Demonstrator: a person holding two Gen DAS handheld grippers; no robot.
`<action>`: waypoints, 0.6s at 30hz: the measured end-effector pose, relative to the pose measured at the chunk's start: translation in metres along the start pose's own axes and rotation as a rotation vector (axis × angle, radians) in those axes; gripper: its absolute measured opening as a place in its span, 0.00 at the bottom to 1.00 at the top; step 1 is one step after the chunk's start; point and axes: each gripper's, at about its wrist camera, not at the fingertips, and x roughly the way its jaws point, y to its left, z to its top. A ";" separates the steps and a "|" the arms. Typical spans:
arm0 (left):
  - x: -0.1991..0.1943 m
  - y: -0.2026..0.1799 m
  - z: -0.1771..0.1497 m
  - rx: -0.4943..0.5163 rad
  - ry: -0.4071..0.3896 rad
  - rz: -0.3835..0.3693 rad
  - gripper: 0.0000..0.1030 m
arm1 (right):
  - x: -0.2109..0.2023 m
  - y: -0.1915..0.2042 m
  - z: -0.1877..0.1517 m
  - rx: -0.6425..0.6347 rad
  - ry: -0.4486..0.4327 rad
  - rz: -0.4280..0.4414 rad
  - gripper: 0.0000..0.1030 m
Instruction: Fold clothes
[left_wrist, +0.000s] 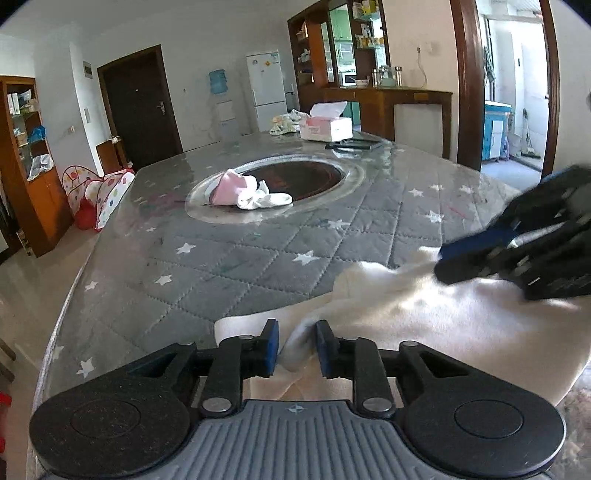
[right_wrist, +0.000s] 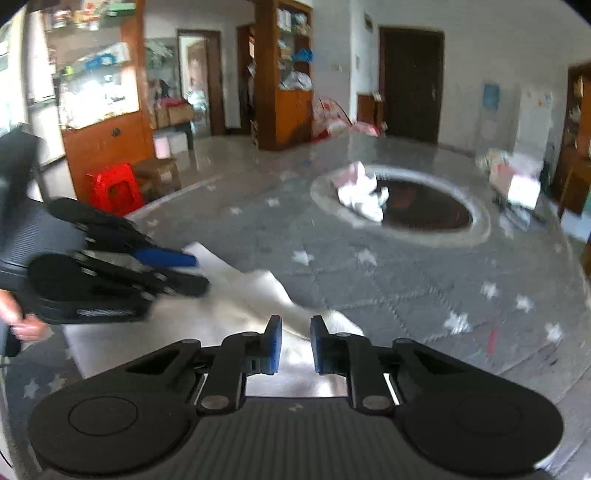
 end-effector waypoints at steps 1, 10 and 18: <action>-0.004 0.001 0.002 -0.008 -0.012 -0.002 0.31 | 0.005 -0.002 -0.001 0.015 0.010 -0.006 0.14; -0.009 -0.020 0.020 -0.081 -0.046 -0.210 0.23 | 0.011 -0.008 -0.006 0.045 0.003 0.002 0.14; 0.029 -0.021 0.016 -0.175 0.026 -0.203 0.22 | 0.008 -0.011 -0.008 0.057 -0.016 0.011 0.14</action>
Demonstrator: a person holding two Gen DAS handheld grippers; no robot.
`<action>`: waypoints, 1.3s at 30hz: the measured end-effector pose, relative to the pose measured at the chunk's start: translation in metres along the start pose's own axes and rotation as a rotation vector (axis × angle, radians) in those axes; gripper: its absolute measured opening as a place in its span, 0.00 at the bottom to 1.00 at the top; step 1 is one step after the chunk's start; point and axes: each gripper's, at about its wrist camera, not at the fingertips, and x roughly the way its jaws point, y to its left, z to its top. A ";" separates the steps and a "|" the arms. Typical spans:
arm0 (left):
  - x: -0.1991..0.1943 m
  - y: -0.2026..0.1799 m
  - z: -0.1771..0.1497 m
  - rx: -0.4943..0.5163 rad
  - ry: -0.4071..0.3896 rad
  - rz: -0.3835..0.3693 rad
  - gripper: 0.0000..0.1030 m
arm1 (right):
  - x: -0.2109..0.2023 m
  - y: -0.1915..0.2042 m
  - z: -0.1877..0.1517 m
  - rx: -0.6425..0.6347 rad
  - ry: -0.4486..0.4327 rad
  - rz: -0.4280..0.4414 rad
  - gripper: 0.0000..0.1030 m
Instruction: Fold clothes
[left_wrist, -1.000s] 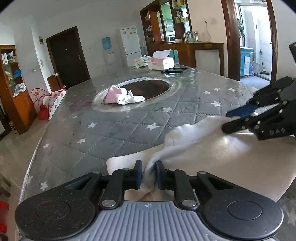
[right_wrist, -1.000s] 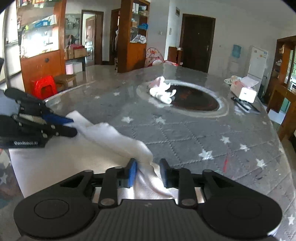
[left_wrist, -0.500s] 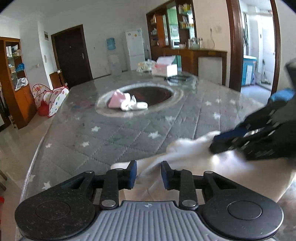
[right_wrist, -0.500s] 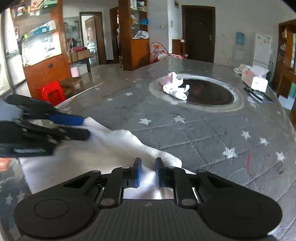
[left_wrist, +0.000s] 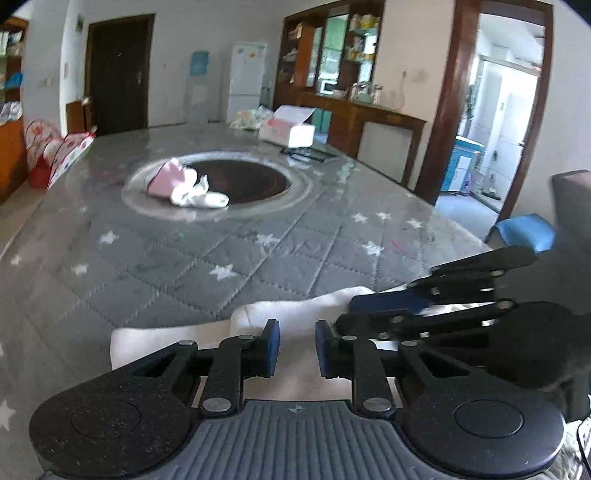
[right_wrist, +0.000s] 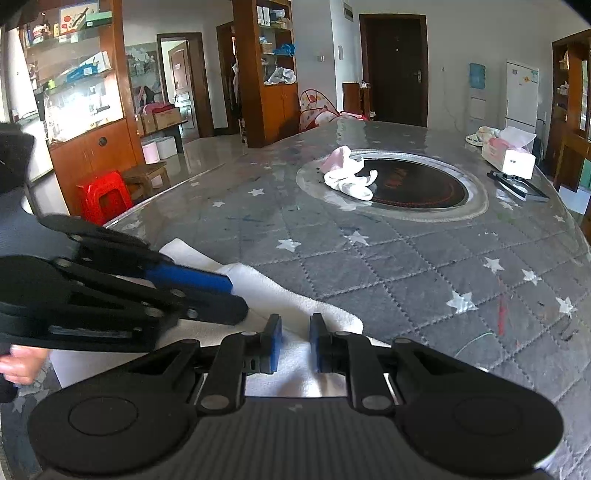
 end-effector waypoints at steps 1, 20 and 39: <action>0.002 0.001 -0.001 -0.011 -0.002 0.001 0.22 | -0.002 -0.001 0.000 0.004 -0.004 0.000 0.14; 0.005 -0.007 -0.002 0.014 -0.009 0.041 0.22 | -0.072 -0.025 -0.038 -0.026 -0.024 -0.075 0.14; 0.006 -0.007 -0.003 0.012 -0.012 0.045 0.23 | -0.102 0.008 -0.072 -0.188 -0.017 -0.105 0.18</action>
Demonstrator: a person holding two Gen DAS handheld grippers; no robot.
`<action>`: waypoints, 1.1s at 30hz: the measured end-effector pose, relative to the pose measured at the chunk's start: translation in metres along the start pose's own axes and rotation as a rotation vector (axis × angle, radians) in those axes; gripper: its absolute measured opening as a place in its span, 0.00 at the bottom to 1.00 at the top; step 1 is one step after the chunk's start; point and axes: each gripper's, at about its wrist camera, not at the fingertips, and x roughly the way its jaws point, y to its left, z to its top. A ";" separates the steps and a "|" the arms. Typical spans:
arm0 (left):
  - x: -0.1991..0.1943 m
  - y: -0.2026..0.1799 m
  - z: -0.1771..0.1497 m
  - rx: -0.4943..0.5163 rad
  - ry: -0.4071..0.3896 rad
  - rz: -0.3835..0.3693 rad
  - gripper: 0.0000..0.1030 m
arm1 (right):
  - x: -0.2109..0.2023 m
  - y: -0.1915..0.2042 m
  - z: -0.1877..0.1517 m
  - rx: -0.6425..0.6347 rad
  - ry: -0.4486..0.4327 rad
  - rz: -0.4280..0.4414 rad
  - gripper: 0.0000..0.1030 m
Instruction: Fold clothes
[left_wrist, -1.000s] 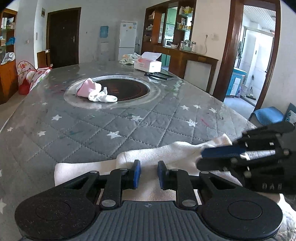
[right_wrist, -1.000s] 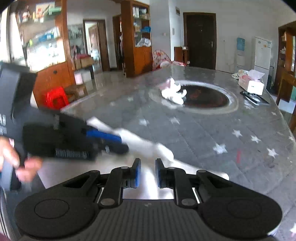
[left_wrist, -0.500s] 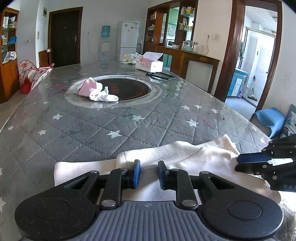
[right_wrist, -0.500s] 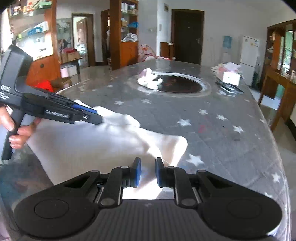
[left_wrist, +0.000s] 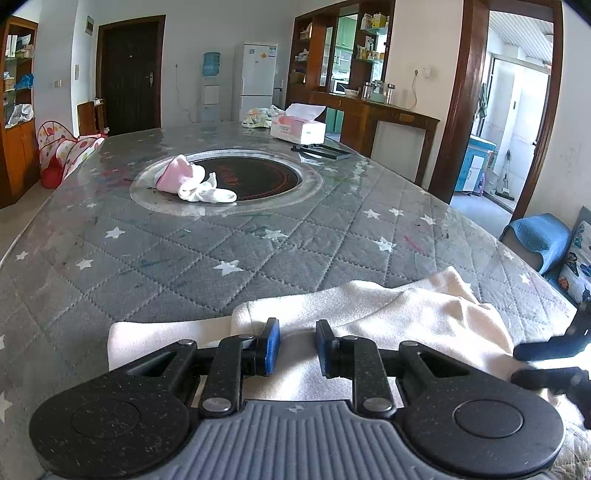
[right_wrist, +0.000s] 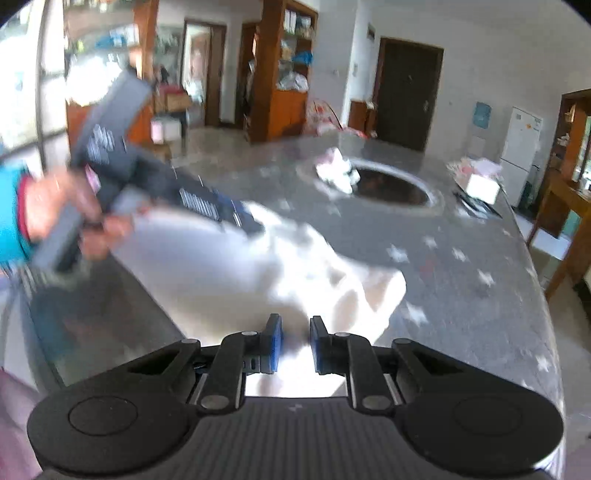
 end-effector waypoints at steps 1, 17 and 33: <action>0.000 0.000 0.000 0.000 0.000 0.000 0.23 | 0.000 -0.001 -0.005 -0.008 0.003 -0.014 0.20; 0.000 -0.002 -0.002 0.018 -0.010 0.009 0.25 | 0.018 -0.013 0.015 0.078 -0.008 0.018 0.19; 0.000 -0.003 -0.003 0.025 -0.012 0.008 0.27 | 0.046 -0.033 0.025 0.146 0.009 -0.001 0.19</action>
